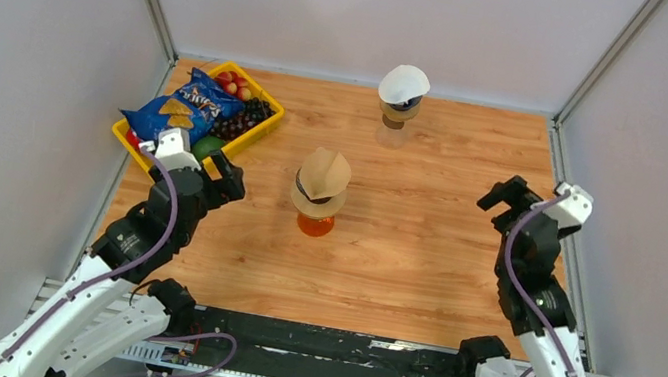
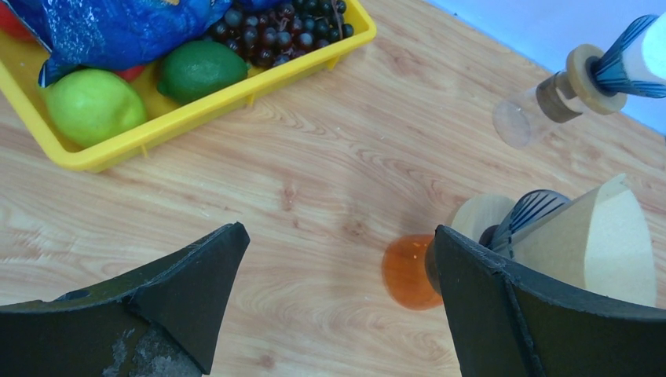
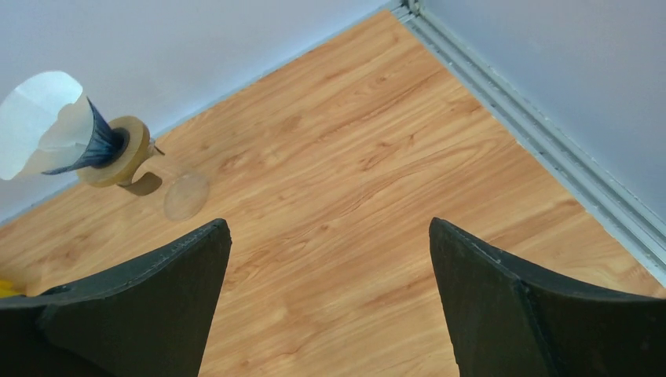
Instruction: Place the coffee filter in the dripper
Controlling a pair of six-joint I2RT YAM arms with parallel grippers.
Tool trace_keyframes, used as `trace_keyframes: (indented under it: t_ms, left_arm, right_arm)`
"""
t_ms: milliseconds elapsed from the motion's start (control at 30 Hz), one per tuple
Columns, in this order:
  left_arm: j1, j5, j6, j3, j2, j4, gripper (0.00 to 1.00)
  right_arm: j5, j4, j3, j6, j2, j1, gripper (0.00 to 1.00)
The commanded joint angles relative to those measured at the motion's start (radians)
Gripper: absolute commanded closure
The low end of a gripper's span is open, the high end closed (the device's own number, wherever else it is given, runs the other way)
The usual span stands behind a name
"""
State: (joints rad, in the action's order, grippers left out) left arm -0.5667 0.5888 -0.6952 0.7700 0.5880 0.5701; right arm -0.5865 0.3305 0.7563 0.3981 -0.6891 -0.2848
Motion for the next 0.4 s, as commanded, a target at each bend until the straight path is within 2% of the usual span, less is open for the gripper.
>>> trace_keyframes:
  t_ms: [0, 167, 367]
  left_arm:
    - [0.006, 0.014, -0.025, -0.023, 0.005, 0.013, 0.00]
    - [0.007, 0.015, -0.038, -0.036, 0.023, 0.013, 0.00]
    - [0.007, 0.025, -0.043, -0.050, 0.033, 0.005, 0.00]
  right_arm:
    - [-0.113, -0.069, -0.099, 0.015, 0.149, 0.000, 0.00]
    - [-0.109, -0.071, -0.165, 0.021, 0.232, 0.000, 0.00]
    - [-0.108, -0.071, -0.172, 0.023, 0.245, 0.000, 0.00]
